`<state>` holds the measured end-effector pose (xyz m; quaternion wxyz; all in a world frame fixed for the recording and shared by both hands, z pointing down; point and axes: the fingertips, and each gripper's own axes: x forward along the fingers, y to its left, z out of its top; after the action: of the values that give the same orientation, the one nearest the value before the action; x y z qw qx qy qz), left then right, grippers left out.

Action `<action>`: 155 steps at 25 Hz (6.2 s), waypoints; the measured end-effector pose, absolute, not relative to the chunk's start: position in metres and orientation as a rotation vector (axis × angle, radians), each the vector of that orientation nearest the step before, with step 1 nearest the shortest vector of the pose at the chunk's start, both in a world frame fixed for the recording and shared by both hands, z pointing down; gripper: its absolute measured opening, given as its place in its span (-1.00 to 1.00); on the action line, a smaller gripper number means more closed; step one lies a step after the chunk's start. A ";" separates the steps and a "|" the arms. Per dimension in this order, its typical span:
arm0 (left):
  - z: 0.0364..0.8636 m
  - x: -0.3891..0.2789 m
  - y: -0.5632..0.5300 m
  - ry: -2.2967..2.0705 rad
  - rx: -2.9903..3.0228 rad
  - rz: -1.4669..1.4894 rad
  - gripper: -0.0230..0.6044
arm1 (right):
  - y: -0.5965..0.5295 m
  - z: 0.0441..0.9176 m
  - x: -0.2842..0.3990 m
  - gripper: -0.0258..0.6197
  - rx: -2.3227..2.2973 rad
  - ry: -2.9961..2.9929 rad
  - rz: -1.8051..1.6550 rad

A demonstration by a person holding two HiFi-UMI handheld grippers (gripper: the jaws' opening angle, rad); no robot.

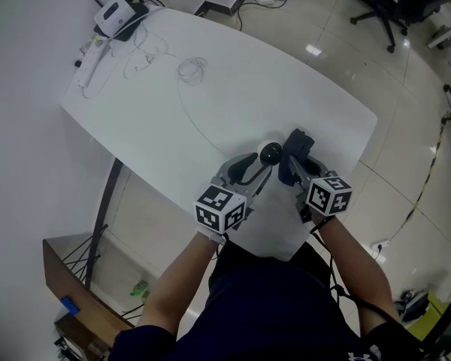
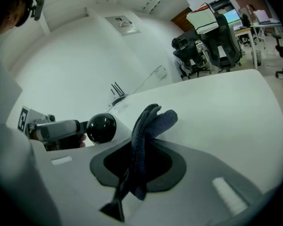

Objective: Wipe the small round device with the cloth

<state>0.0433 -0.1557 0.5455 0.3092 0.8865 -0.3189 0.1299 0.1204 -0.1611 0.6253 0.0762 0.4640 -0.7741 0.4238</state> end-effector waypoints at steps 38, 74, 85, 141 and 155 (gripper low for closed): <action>0.521 0.018 -0.153 -0.939 2.320 0.276 -0.41 | -0.156 0.537 0.100 -0.69 1.442 -2.454 1.146; 0.539 -0.004 -0.108 -0.987 2.229 0.237 -0.46 | -0.161 0.557 0.125 -0.69 1.495 -2.260 0.952; 0.536 -0.035 -0.099 -1.039 2.199 0.197 -0.48 | -0.172 0.509 0.068 -0.69 1.270 -2.188 0.235; 0.545 -0.071 -0.063 -1.087 2.059 0.150 -0.51 | -0.156 0.520 0.001 -0.69 0.957 -2.074 -0.265; 0.562 -0.077 -0.069 -1.034 2.014 0.218 -0.55 | -0.133 0.581 -0.036 -0.69 0.822 -1.951 -0.480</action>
<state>-0.0769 -0.0685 0.5620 0.4203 0.8034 -0.4126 0.0870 -0.0357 -0.1326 0.5806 0.4665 0.3347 -0.7950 -0.1957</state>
